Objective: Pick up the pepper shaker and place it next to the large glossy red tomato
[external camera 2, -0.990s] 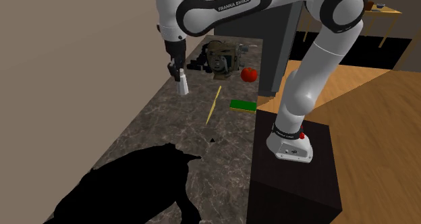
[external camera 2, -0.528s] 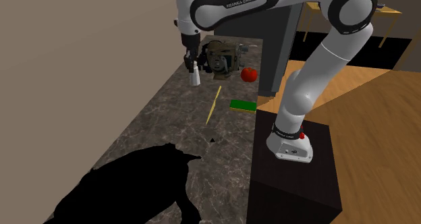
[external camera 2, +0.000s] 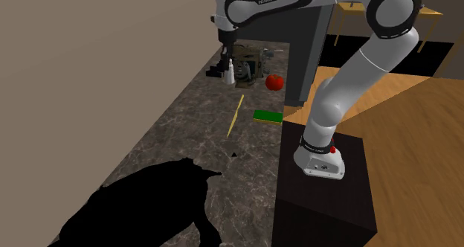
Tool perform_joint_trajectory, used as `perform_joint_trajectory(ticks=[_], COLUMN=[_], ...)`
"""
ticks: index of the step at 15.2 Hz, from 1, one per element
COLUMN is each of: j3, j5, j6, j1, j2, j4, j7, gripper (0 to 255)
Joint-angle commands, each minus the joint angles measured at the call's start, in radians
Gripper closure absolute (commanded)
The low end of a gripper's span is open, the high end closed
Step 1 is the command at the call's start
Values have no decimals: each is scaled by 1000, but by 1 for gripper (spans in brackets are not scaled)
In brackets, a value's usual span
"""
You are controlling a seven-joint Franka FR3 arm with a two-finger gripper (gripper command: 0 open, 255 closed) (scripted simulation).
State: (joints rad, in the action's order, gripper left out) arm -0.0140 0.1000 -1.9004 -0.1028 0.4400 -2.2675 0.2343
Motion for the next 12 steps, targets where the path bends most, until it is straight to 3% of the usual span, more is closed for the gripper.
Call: perform_joint_trajectory(ticks=[1, 12], j3=[36, 243], j5=[12, 73], j6=[-5, -34], j1=[-18, -116], j2=[12, -23], j4=[-13, 24], j7=[49, 321], gripper=[255, 255])
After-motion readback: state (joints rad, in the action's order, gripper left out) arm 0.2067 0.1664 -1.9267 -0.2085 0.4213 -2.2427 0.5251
